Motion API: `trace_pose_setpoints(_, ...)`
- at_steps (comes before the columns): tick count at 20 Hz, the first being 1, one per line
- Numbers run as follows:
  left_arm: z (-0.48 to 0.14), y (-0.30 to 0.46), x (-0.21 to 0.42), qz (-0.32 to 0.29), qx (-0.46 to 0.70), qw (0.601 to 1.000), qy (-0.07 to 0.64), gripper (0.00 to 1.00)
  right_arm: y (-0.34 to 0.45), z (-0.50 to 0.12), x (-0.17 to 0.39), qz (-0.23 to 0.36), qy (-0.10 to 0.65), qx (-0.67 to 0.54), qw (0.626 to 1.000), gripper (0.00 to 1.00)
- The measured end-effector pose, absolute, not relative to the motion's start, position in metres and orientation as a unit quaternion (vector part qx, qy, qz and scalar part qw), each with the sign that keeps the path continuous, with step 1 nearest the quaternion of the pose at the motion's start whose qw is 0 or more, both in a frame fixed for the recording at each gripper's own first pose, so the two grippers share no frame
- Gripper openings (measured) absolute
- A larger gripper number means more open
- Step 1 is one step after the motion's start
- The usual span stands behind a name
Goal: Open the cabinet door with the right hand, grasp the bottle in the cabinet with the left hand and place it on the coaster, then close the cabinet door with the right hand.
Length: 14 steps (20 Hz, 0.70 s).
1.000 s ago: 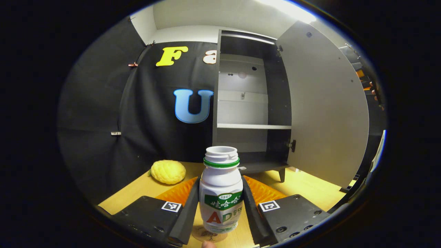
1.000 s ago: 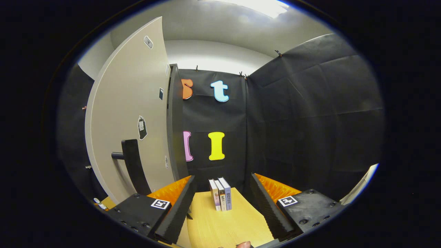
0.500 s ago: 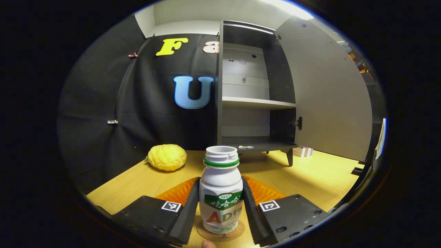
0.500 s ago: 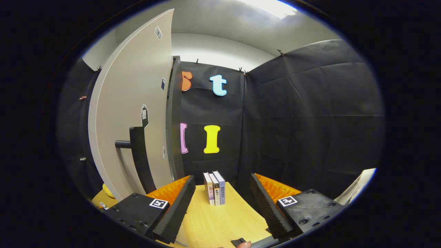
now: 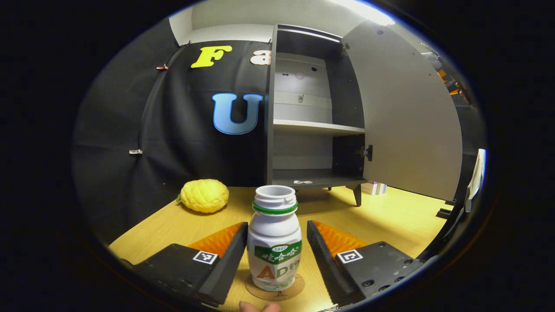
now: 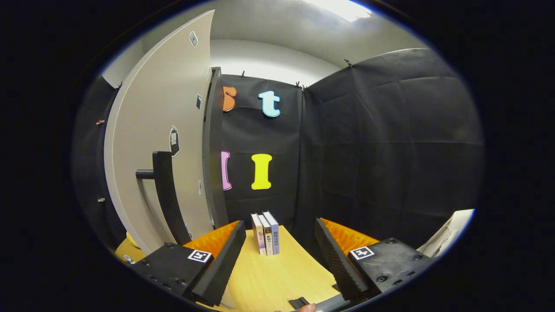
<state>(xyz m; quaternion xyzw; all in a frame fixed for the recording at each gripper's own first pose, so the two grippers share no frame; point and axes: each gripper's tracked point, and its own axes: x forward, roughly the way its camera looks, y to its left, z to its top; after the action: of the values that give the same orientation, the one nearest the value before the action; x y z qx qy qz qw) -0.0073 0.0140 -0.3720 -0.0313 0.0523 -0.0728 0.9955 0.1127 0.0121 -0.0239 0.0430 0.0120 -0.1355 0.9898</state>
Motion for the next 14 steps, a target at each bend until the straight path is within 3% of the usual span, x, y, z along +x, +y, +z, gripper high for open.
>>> trace_pose_setpoints(3, -0.353, 0.016, -0.010, -0.053, -0.026, 0.997, 0.058, 0.95, 0.011, -0.024, 0.112, -0.134, 0.011, 0.043, 0.990, 0.99)
trace_pose_setpoints(14, -0.173, -0.001, -0.016, -0.019, -0.044, 0.997, 0.067, 0.95, 0.031, -0.016, 0.111, -0.078, 0.003, 0.056, 0.995, 0.99)
